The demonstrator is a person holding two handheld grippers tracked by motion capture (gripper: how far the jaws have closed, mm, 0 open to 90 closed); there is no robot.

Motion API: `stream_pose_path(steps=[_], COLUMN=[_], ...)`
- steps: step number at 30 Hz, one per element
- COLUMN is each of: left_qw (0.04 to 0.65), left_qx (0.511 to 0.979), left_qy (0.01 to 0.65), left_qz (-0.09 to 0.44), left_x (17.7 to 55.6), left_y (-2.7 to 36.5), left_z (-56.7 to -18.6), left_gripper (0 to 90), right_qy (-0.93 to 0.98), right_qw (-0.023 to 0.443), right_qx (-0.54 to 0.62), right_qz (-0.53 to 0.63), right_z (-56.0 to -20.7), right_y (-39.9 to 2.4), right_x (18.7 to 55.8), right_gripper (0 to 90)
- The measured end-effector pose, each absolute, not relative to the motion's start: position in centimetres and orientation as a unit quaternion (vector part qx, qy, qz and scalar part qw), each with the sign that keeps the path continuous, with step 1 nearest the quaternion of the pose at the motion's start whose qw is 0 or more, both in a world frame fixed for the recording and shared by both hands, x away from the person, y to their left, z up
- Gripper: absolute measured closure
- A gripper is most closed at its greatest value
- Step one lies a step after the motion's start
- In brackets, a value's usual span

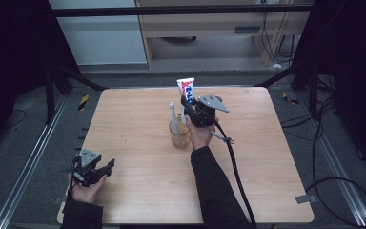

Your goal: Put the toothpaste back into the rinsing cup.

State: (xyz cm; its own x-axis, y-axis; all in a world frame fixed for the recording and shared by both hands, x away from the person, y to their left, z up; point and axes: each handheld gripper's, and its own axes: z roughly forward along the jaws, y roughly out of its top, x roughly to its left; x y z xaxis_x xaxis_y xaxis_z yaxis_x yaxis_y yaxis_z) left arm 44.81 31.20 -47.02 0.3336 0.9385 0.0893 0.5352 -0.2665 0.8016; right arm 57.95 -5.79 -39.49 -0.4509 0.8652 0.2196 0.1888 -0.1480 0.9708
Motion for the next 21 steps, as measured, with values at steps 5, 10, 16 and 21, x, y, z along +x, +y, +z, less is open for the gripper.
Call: stream_pose_path(steps=[5,10,16,21], left_qw=[0.345,0.345,0.344,0.344], left_qx=[0.74,0.74,0.74,0.74], left_qy=[0.498,0.498,0.498,0.498], left_qz=[0.292,0.292,0.292,0.292], left_x=[44.8,44.8,44.8,44.8], left_y=[31.2,31.2,31.2,31.2], left_z=[-47.0,-47.0,-47.0,-47.0], left_gripper=[42.4,42.4,42.4,42.4], right_qy=[0.597,0.601,0.607,0.614], right_qw=[0.272,0.27,0.266,0.265], right_qx=[0.448,0.45,0.452,0.449], right_qz=[0.608,0.603,0.597,0.593], right_z=[-40.1,-40.7,-41.3,-41.6], right_y=[-5.5,-5.2,-5.0,-4.6], right_x=[58.1,58.2,58.3,58.2], right_gripper=[69.4,69.3,68.9,68.4])
